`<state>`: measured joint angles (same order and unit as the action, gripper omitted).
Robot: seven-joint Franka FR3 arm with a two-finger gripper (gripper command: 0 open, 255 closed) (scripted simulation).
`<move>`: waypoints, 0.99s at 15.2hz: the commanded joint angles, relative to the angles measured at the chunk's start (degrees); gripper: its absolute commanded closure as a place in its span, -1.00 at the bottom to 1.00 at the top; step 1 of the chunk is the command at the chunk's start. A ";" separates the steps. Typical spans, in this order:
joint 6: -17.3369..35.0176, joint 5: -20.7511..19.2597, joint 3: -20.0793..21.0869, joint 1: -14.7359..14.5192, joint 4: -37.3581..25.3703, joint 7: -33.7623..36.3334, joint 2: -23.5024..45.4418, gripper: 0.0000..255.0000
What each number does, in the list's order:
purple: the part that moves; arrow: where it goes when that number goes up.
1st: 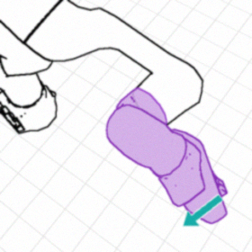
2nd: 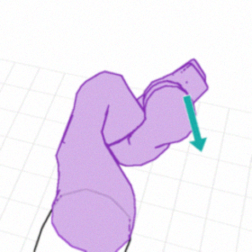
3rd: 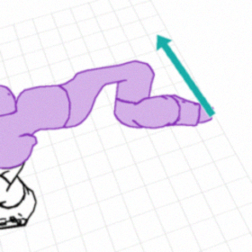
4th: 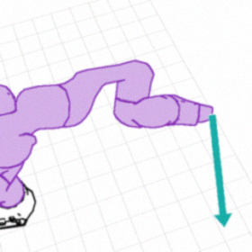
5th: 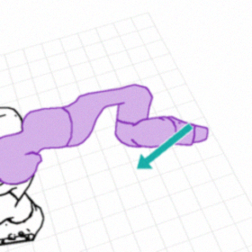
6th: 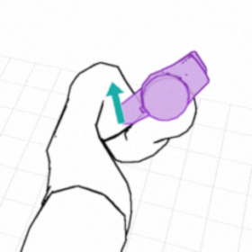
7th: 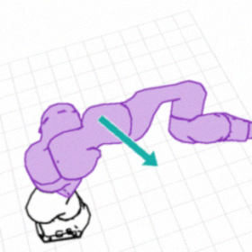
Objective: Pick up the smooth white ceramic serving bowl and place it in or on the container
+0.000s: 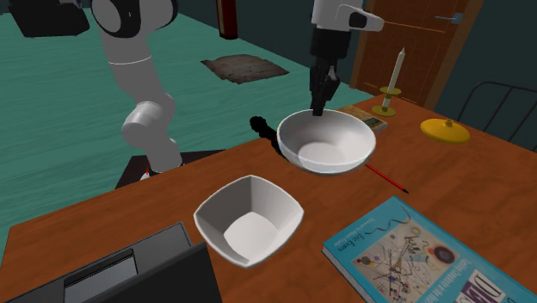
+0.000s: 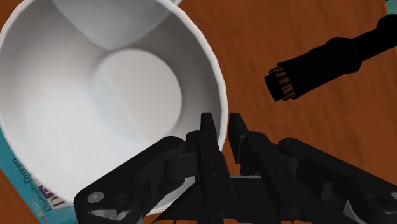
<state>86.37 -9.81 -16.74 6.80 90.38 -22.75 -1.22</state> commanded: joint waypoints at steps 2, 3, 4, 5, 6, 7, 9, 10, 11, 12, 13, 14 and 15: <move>0.03 -1.68 -0.86 0.90 4.70 -1.76 -5.24 1.00; -0.03 -2.23 -1.18 1.24 6.08 -2.39 -6.87 1.00; -0.13 -2.79 -1.50 1.60 7.36 -3.04 -8.46 1.00; -0.27 -3.36 -1.82 1.97 8.56 -3.72 -10.00 1.00; -0.44 -3.93 -2.16 2.36 9.69 -4.42 -11.51 1.00; -0.65 -4.50 -2.51 2.76 10.73 -5.15 -12.98 1.00; -1.14 -5.66 -3.24 3.59 12.59 -6.68 -15.80 1.00; -1.43 -6.25 -3.63 4.02 13.41 -7.48 -17.15 1.00; -1.74 -6.84 -4.03 4.46 14.15 -8.32 -18.45 1.00; -2.14 -7.58 -4.55 5.00 14.98 -9.38 -20.02 1.00; -1.41 -7.66 -4.58 5.04 16.00 -9.19 -20.29 1.00; -0.67 -7.75 -4.62 5.07 17.00 -9.00 -20.55 1.00; 0.06 -7.83 -4.66 5.11 17.99 -8.82 -20.79 1.00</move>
<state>85.72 -17.46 -21.32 11.81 107.28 -31.62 -21.58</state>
